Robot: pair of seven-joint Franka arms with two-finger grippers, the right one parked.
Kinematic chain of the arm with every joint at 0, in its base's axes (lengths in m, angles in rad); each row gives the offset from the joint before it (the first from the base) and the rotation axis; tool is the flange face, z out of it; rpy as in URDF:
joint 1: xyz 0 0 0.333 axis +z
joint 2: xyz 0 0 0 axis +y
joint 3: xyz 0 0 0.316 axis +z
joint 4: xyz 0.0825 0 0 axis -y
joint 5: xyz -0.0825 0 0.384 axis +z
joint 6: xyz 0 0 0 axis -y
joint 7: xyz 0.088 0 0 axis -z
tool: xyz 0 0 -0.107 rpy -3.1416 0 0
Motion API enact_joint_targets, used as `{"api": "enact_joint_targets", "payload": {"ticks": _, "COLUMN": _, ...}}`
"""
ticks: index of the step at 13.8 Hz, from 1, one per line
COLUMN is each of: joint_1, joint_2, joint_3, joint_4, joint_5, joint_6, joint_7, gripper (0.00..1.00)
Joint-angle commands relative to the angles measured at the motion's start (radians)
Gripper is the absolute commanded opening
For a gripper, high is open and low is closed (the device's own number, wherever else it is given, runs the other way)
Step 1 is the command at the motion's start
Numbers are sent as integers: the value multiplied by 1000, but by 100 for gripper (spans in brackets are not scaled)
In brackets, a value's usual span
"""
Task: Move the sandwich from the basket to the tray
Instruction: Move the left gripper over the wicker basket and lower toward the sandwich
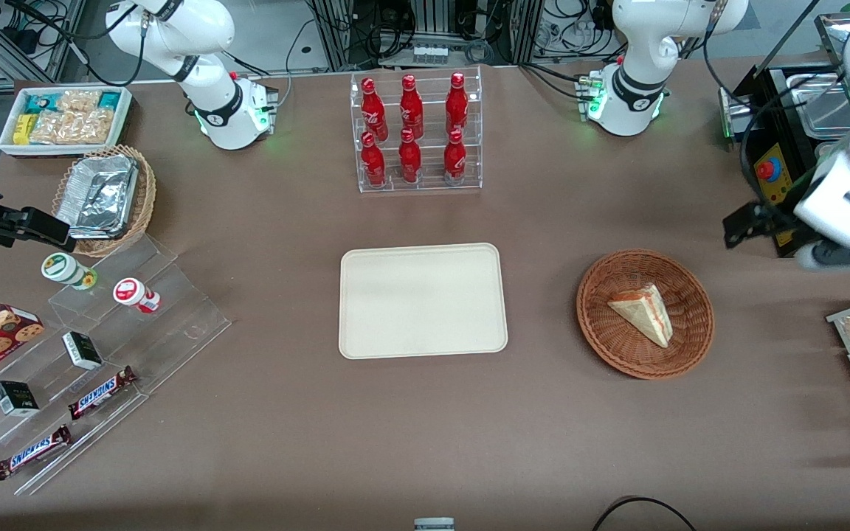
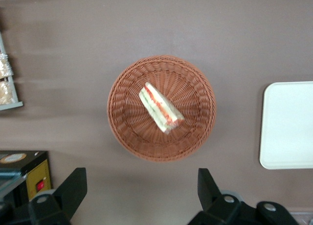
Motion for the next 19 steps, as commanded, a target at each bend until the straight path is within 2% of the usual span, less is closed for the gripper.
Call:
{"api": "enact_joint_targets", "payload": {"ticks": 1, "joint_1": -7, "joint_2": -1, "joint_3": 3, "joint_4": -107, "joint_5": 0, "joint_6": 121, "joint_7": -1, "gripper": 100}}
{"api": "enact_joint_targets", "payload": {"ticks": 4, "joint_1": -7, "joint_2": -4, "joint_3": 3, "joint_4": -256, "joint_5": -9, "joint_6": 285, "joint_7": -78, "gripper": 100}}
{"api": "enact_joint_targets", "payload": {"ticks": 6, "joint_1": -35, "joint_2": -25, "joint_3": -1, "joint_4": -372, "joint_5": -6, "joint_6": 426, "joint_7": -207, "gripper": 100}}
{"api": "enact_joint_targets", "payload": {"ticks": 11, "joint_1": -37, "joint_2": -82, "joint_3": -1, "joint_4": -644, "joint_5": -10, "joint_6": 747, "joint_7": -403, "gripper": 100}}
{"api": "enact_joint_targets", "payload": {"ticks": 19, "joint_1": -34, "joint_2": -10, "joint_3": -1, "joint_4": -724, "joint_5": -12, "joint_6": 893, "joint_7": -555, "gripper": 100}}
